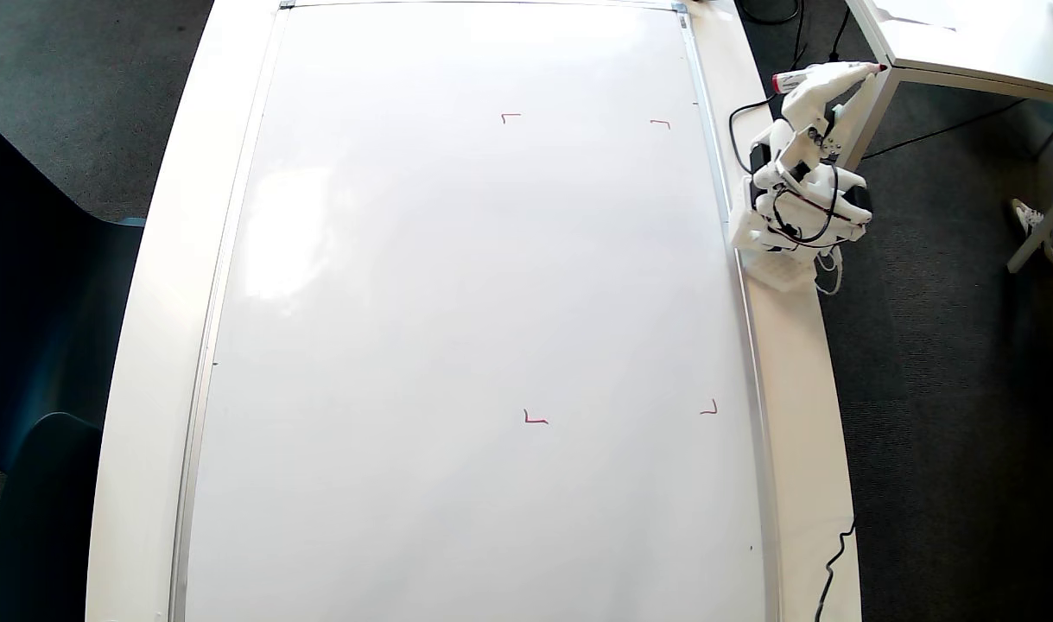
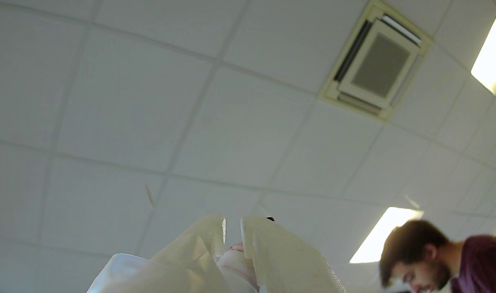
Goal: Draw on a whiteboard a robot head using a pen attached to the gripper
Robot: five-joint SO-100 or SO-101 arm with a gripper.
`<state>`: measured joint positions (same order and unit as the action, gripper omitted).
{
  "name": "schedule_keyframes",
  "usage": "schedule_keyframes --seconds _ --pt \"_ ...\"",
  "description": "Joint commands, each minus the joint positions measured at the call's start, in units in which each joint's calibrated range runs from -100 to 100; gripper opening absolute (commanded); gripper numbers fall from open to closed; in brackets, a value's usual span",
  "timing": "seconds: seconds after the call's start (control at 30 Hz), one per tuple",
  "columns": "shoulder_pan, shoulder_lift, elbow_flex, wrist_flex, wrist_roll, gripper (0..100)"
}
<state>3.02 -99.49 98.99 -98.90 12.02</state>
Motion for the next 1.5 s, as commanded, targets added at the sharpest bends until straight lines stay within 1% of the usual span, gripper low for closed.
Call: schedule_keyframes --seconds 0.0,0.8,0.93,0.97,1.0,1.1,1.13,1.27,1.3,1.43,1.47 --pt "0.3 0.5 0.3 -0.8 0.4 1" --pt "0.3 0.5 0.3 -0.5 0.0 1" --pt "0.4 0.5 -3.6 6.5 -7.9 1" --pt "0.3 0.5 -5.6 9.1 -9.4 1" --pt "0.3 0.5 -10.3 16.0 -11.7 1" --pt "0.3 0.5 -19.1 30.8 -13.6 1" --pt "0.3 0.5 -25.2 41.4 -14.6 1" --pt "0.2 1.7 -37.6 66.7 -16.1 1" --pt "0.2 3.6 -42.3 77.4 -16.0 1" --pt "0.2 10.5 -49.3 93.2 -15.7 1" --pt "0.2 15.4 -52.8 98.5 -15.7 1"
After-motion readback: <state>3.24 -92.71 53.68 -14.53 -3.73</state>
